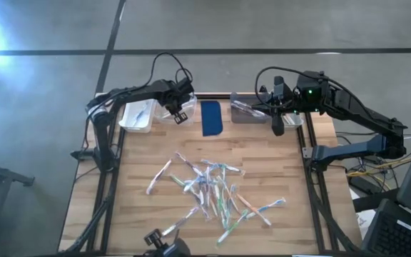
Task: Pick & Place Toothbrushes
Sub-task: Put the green toothbrush into the transparent bin, then put the blue toothbrush into the white bin
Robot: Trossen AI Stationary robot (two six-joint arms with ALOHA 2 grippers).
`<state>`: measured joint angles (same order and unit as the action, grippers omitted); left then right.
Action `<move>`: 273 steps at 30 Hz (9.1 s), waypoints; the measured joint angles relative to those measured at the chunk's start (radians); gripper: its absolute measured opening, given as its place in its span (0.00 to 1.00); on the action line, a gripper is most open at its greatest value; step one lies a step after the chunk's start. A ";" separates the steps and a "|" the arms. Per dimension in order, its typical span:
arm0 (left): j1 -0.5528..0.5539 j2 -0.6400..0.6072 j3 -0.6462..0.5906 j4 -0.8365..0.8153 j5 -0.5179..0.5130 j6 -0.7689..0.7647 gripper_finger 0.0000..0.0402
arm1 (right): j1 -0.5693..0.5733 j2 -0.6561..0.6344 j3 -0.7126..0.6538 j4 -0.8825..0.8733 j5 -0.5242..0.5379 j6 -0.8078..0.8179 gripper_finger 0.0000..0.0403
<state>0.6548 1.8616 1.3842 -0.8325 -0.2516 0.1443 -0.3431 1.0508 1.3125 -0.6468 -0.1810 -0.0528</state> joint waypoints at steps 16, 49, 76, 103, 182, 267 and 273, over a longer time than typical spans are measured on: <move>0.038 0.096 0.000 0.005 0.000 0.042 0.03 | 0.000 0.000 0.000 0.000 0.000 0.000 0.02; 0.087 0.053 0.123 -0.251 0.034 -0.065 0.52 | 0.000 0.000 0.000 0.000 0.000 0.000 0.02; -0.223 -0.370 0.200 -0.285 0.139 -0.314 0.50 | 0.000 0.000 0.000 0.000 0.000 0.000 0.02; -0.416 -0.413 0.104 -0.320 0.119 -0.212 0.50 | 0.000 0.000 0.000 0.001 0.000 0.000 0.02; -0.706 -0.002 0.052 -0.051 0.385 -0.715 0.50 | 0.000 0.000 0.000 0.001 0.000 0.000 0.02; -0.679 0.097 0.346 -0.670 0.289 -0.130 0.00 | 0.000 0.000 0.000 0.001 0.000 0.000 0.02; -0.672 0.097 0.390 -0.590 0.164 -0.194 0.00 | 0.000 0.000 0.000 0.001 0.000 0.000 0.02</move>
<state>-0.0170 1.9587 1.7739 -1.4223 -0.0878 -0.0495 -0.3431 1.0508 1.3125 -0.6462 -0.1808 -0.0531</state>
